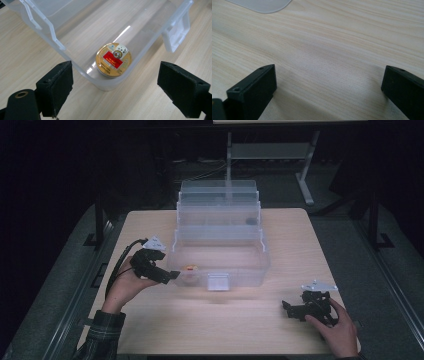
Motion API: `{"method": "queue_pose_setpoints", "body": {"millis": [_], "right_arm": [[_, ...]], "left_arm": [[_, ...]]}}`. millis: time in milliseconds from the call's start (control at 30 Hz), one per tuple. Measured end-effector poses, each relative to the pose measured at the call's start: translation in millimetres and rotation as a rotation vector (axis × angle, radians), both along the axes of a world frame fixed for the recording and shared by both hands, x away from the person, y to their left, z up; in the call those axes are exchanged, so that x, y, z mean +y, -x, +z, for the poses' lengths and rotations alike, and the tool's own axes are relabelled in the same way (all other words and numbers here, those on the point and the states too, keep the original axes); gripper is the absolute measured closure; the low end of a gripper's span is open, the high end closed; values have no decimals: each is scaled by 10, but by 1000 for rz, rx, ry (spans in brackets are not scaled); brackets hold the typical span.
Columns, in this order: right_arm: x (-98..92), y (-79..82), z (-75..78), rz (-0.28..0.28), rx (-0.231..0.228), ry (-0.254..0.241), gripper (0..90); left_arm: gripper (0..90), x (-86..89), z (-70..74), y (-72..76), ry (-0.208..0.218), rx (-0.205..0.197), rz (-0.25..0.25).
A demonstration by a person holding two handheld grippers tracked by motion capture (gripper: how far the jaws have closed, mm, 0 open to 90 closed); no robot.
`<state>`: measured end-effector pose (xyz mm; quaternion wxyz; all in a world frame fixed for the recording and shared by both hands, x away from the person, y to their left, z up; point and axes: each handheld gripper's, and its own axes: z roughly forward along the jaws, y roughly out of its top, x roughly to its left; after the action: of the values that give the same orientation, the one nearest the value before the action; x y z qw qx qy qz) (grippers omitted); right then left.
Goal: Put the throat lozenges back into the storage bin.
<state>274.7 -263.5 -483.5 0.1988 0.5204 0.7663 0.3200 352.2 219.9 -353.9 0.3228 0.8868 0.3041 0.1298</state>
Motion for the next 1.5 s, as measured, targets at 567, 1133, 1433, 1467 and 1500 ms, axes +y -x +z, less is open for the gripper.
{"method": "queue_pose_setpoints", "body": {"millis": [567, 1133, 1433, 1467, 1500], "right_arm": [[0, -1, -1, -1, -1, 2, 0], [0, -1, -1, -1, -1, 2, 0], [0, -1, -1, -1, -1, 2, 0], [0, -1, -1, -2, -1, 2, 0], [0, -1, -1, -2, 0, 2, 0]], "left_arm": [[125, 131, -95, 191, 4, 5, 32], [128, 215, -314, 327, 4, 17, 61], [128, 288, -464, 411, 6, 22, 79], [128, 299, -476, 416, 3, 13, 78], [127, 305, -491, 428, 6, 12, 83]]}}
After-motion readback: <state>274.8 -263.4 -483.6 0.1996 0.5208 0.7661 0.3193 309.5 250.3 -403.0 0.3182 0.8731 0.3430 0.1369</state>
